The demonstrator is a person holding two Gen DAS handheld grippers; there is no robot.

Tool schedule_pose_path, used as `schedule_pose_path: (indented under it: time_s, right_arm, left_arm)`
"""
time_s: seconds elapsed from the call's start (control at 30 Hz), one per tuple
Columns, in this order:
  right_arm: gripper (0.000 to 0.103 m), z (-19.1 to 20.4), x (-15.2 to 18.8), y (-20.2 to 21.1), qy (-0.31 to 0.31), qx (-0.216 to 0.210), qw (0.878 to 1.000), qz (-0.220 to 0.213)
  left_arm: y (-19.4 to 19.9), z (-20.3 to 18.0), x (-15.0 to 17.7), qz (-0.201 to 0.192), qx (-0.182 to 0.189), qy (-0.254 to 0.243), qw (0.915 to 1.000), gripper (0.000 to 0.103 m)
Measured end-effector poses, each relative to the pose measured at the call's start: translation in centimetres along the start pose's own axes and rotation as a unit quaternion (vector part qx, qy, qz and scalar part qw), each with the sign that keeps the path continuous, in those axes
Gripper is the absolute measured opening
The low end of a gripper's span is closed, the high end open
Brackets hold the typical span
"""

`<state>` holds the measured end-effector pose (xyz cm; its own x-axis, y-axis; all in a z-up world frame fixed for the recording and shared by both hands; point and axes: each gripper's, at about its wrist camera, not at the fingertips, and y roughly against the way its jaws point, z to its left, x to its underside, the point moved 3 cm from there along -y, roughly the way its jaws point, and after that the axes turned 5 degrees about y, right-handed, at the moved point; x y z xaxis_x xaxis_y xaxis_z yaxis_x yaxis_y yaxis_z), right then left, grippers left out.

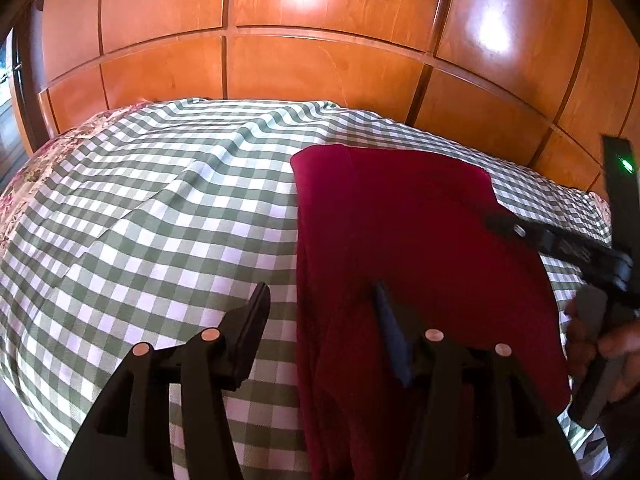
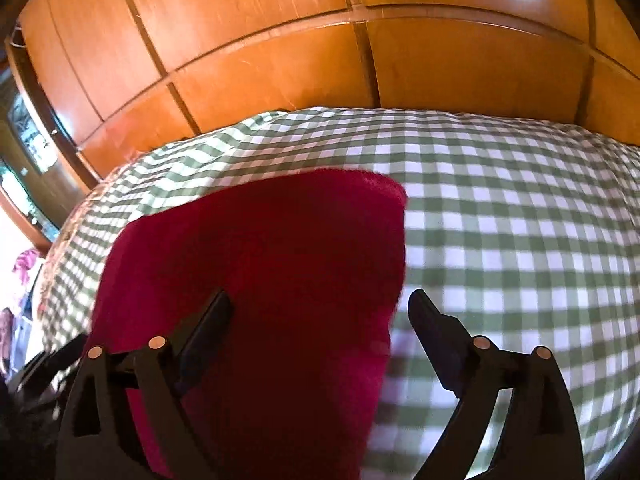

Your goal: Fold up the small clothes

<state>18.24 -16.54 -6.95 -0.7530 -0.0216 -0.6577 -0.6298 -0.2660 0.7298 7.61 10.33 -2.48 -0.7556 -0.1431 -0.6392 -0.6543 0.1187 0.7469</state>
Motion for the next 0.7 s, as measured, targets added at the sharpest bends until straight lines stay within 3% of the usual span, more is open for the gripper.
schedule_pose_path:
  time_s: [0.4, 0.5, 0.7]
  right_arm:
    - [0.089, 0.8, 7.5, 6.8, 0.023, -0.090, 0.996, 0.015]
    - [0.077, 1.1, 9.8, 5.9, 0.043, -0.073, 0.995, 0.048]
    - [0.077, 0.5, 11.1, 5.6, 0.029, -0.084, 0.996, 0.033]
  left_arm:
    - [0.6, -0.2, 0.7, -0.003, -0.007, -0.002, 1.0000, 0.057]
    - [0.6, -0.3, 0.8, -0.002, -0.007, -0.003, 1.0000, 0.059]
    - [0.7, -0.4, 1.2, -0.004, -0.009, 0.001, 0.9999, 0.060]
